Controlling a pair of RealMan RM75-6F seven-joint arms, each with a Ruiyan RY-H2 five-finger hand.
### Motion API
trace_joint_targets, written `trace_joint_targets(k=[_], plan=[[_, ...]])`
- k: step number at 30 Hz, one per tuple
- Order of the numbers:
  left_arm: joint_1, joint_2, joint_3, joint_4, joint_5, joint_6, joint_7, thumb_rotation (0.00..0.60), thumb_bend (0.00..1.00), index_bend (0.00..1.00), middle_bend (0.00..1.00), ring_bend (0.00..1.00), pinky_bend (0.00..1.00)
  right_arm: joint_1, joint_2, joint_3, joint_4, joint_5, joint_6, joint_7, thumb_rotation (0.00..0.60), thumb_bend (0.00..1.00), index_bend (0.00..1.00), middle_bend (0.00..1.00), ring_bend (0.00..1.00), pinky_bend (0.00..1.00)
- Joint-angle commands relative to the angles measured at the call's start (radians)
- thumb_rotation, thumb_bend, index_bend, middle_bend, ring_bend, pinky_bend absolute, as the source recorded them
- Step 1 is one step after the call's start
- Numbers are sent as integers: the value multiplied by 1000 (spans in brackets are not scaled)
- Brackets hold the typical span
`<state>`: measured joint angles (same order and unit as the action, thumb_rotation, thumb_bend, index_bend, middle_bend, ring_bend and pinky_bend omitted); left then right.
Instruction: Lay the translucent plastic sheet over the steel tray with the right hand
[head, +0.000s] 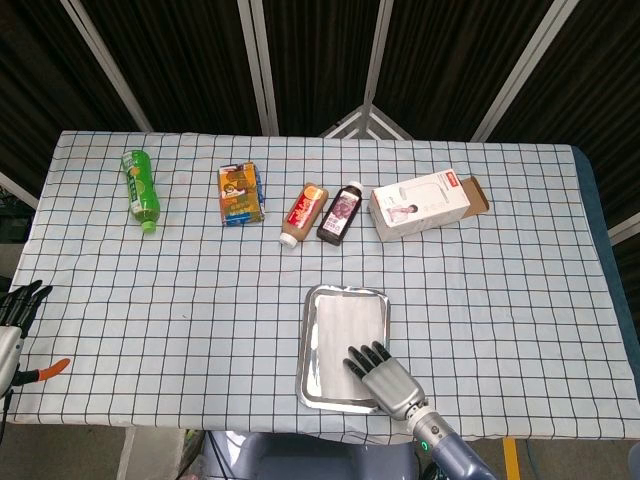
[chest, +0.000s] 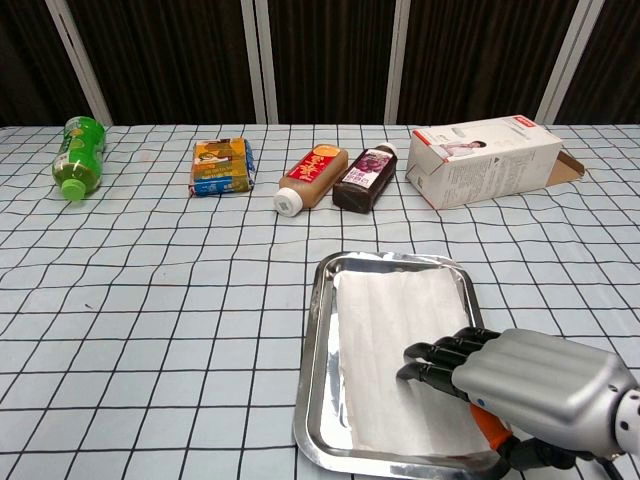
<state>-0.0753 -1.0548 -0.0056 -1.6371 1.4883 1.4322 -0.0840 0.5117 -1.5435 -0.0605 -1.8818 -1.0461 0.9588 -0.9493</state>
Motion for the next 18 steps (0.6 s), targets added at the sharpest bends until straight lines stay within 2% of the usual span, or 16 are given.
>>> trace_joint_targets(k=[1, 11, 18], plan=[[0, 0, 0, 0, 1, 1, -2, 600, 0, 0, 0, 0, 0, 4, -14, -2, -13, 34, 16, -5, 600, 997, 0, 28, 0, 0], [0, 0, 2, 1, 6, 1, -3, 600, 0, 0, 0, 0, 0, 19, -49, -6, -56, 144, 88, -51, 600, 997, 0, 29, 0, 0], [0, 0, 3, 1, 9, 3, -3, 600, 0, 0, 0, 0, 0, 29, -54, -17, -81, 163, 140, -79, 600, 997, 0, 28, 0, 0]])
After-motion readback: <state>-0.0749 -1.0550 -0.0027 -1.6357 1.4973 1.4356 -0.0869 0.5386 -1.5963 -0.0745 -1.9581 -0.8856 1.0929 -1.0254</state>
